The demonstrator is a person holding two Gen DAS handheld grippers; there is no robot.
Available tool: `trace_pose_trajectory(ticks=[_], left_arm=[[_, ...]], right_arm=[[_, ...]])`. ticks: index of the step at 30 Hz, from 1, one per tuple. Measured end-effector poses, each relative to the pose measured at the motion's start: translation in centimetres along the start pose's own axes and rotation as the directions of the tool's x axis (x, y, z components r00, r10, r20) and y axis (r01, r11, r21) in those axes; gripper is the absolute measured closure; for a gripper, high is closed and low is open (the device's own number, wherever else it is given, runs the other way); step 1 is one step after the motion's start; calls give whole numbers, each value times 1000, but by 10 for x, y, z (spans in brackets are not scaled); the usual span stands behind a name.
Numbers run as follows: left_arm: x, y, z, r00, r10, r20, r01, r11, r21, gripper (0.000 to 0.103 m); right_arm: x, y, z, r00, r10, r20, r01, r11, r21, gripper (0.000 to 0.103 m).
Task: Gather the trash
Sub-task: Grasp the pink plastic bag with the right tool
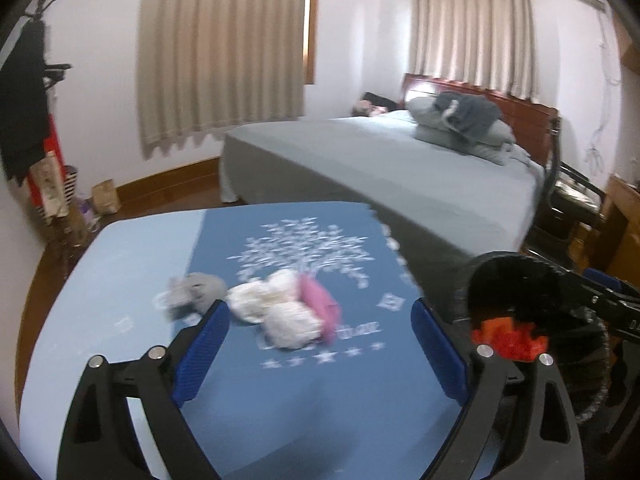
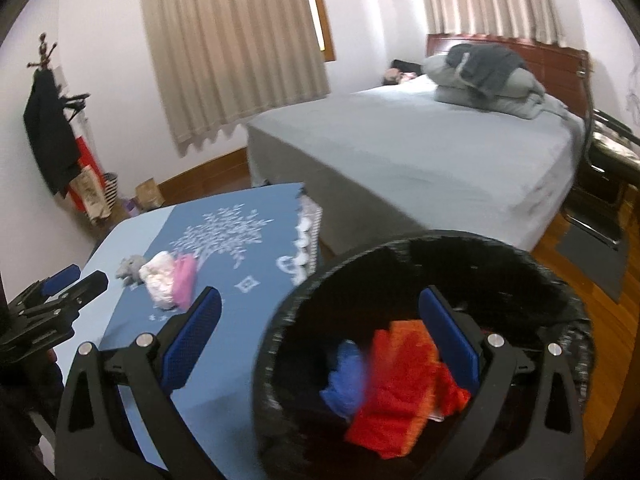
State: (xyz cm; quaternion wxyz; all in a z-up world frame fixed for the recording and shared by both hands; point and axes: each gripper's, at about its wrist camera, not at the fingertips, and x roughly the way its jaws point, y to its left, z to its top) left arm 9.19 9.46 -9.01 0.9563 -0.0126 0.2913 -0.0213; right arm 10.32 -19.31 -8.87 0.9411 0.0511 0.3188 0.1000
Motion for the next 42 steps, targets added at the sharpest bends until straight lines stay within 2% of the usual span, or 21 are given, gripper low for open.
trace_pose_trajectory(ticks=[7,20,24,37,41,42], left_arm=[[12,39,-11,997,75,-20,-75,997,-31,13],[49,80,-17,990,133,-46,-136,988,-70,13],[58,88,-18,989,140,-52,-144,987,-70,13],[69,99,-20,987,144,-67,-149,986,-77,13],[72,103,-20,987,143,-72,-149,985,-83,13],[73,104,-21,987,143,-73,-149,985,-84,13]], right_arm=[[34,46,10,998,61,-19,-62,996,-69,7],[111,103,8,986,123,-110,-135,984,-117,8],[129,115,5,981,130,-140,-149,980,-133,18],[167,139,5,958,188,-218,-224,962,-155,36],[177,143,2,948,199,-247,-242,957,-159,47],[179,144,1,945,204,-255,-249,955,-160,54]])
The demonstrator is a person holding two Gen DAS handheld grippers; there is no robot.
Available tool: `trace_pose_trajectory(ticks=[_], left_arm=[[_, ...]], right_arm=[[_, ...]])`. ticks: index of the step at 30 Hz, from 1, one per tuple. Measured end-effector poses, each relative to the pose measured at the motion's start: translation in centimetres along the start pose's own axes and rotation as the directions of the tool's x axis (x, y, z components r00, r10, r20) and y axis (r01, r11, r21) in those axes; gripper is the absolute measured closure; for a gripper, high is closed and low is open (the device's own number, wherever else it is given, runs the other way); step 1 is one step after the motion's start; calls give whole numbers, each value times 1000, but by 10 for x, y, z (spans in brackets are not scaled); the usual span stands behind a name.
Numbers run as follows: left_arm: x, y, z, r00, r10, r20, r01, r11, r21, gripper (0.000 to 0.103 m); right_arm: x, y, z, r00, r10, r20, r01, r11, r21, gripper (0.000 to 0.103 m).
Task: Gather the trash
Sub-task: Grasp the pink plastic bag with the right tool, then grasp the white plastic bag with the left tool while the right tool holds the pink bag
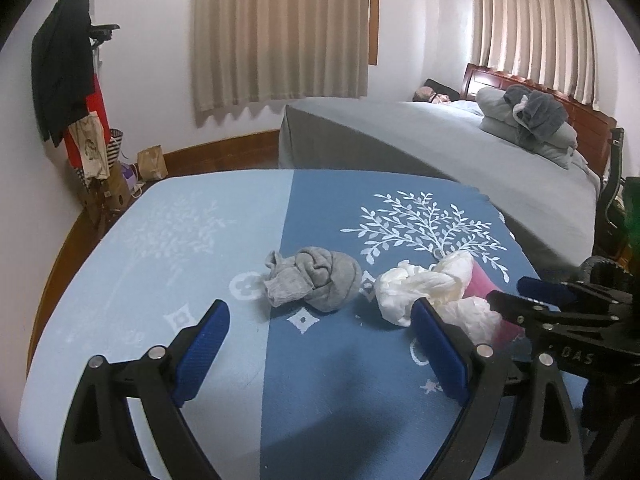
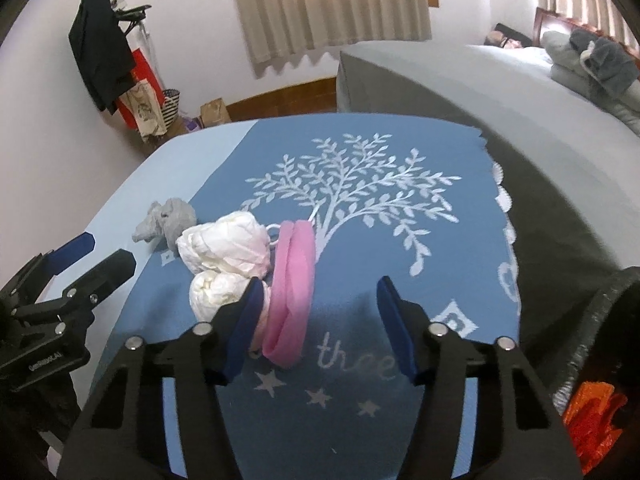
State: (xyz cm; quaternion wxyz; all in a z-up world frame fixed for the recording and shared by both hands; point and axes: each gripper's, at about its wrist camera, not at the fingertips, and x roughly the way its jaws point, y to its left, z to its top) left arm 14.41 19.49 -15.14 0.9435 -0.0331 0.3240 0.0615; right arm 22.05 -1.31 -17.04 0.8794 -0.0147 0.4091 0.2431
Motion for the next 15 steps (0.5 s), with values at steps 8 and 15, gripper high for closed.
trace_pose_trajectory(ticks=[8,15], left_arm=[[3,5,-3,1000,-1,-9,1,1000,-8,13],[4,4,-5,1000,-10,-18,10,1000,-9,13]], right_arm=[[9,2,-2,999,29,-34,-29,1000,-12,78],[4,4,-3,998,60,-33,-61,998,-18,92]])
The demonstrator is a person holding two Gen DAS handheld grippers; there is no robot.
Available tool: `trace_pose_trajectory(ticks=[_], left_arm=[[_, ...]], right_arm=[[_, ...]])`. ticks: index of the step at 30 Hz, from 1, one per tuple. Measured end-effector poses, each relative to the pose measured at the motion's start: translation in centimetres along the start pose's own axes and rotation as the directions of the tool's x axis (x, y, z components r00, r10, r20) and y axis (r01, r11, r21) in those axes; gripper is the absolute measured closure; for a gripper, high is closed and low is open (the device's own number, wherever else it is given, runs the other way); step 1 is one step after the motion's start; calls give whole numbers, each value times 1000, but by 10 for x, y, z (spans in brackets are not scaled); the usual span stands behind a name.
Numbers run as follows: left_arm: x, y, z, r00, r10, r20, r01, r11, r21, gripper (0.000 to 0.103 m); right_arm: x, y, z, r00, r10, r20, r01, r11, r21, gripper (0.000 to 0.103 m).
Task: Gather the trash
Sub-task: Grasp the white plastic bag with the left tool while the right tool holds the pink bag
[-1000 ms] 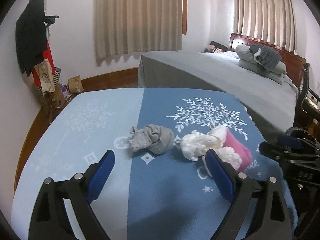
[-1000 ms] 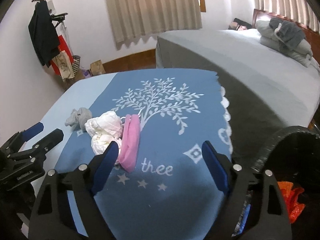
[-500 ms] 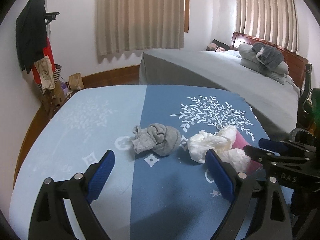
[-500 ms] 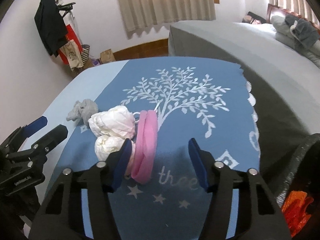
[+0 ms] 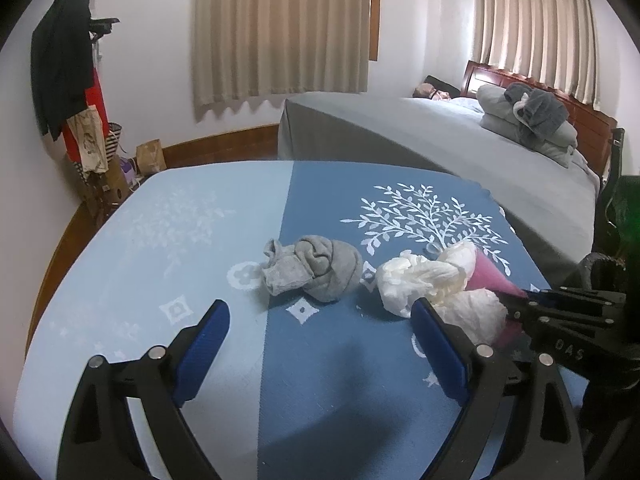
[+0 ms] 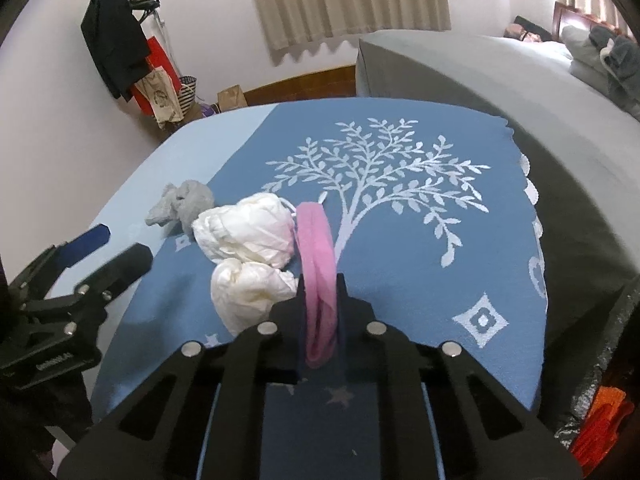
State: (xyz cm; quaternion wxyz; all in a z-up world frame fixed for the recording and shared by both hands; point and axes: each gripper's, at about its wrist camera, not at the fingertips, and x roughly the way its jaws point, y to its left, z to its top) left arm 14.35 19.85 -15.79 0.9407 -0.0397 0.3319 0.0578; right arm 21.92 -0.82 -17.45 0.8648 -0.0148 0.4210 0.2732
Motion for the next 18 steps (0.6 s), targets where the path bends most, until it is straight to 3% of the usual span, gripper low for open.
trace_pose_trajectory(ticks=[18], left_arm=[[8,-57,-1,990,-137,-23,138,990,26,14]], right_arm=[[-34,-41,-16,995,-88,40,82,988,133,93]])
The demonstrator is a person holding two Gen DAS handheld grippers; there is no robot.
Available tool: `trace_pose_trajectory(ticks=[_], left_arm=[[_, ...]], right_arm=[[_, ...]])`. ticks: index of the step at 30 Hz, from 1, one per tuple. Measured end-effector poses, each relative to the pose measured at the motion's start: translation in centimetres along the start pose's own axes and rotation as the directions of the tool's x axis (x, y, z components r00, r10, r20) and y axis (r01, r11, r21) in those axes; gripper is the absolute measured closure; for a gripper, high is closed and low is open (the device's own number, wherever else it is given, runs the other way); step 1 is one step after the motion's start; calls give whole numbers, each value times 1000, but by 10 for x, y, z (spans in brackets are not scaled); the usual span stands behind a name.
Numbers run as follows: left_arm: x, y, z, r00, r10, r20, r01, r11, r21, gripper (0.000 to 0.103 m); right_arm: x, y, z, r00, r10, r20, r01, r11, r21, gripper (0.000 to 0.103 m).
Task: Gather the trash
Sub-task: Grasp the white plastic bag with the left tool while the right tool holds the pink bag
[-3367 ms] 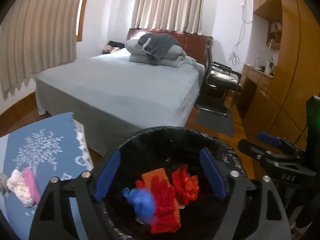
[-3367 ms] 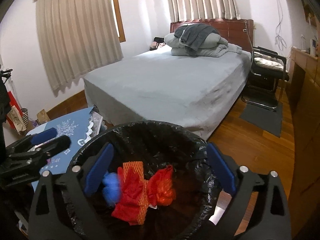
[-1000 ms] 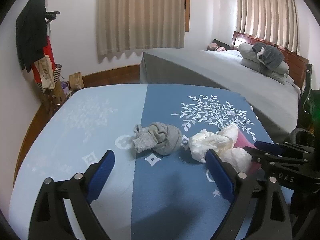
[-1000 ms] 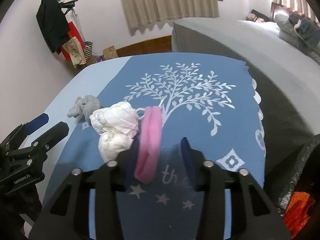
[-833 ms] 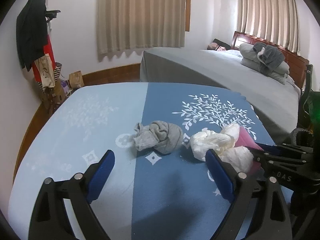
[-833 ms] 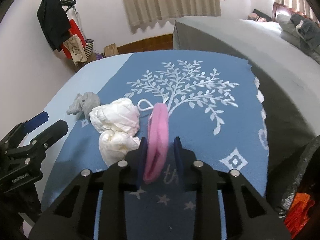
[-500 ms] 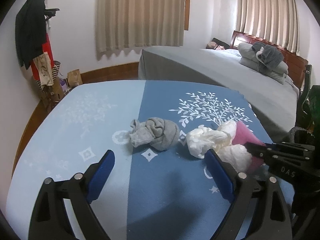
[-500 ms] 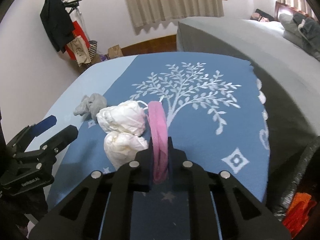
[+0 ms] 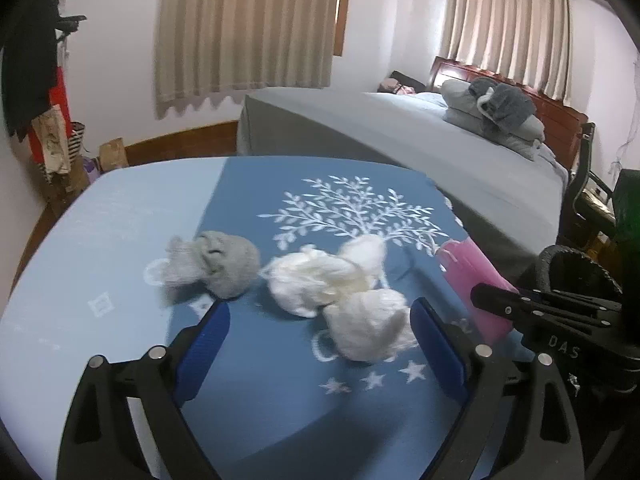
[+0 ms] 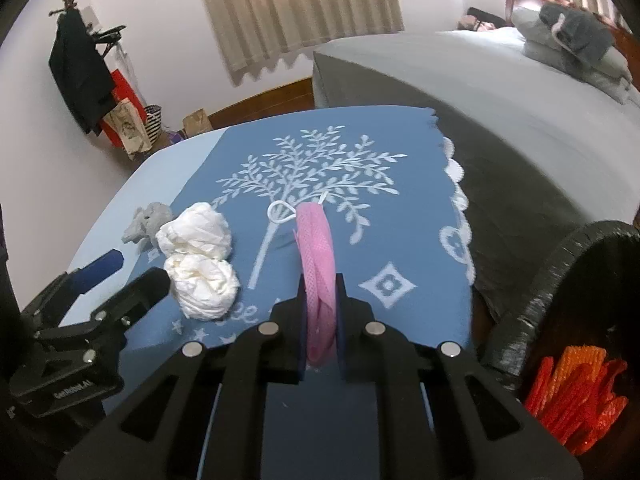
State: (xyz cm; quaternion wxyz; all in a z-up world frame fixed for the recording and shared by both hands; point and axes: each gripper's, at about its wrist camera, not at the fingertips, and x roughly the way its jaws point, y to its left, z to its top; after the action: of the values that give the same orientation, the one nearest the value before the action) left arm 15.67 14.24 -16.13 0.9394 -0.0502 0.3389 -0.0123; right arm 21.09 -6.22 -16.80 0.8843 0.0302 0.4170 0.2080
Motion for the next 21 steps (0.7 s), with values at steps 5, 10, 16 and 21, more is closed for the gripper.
trace_pose_trajectory(ticks=[5,10,16,21], left_arm=[[13,-13,1,999,-26,-27,26,1000,0,17],[31,-19,1,995,-59,-78,58,998,-15,24],[41,-24,-2,988,-90,-127,88,996,-19,54],[34,-24,-3,990,-91,-112,90,996,-17,62]], right_arm=[[-2,-2,-1,1000,4,6,-4,1000,6,93],[-2,-3,-1,1000,7,6,-7,1000,13,93],[-3,-2,-2,1000,7,7,-7,1000,14,92],[-4,-2,-2,1000,7,9,-7,1000,14,92]])
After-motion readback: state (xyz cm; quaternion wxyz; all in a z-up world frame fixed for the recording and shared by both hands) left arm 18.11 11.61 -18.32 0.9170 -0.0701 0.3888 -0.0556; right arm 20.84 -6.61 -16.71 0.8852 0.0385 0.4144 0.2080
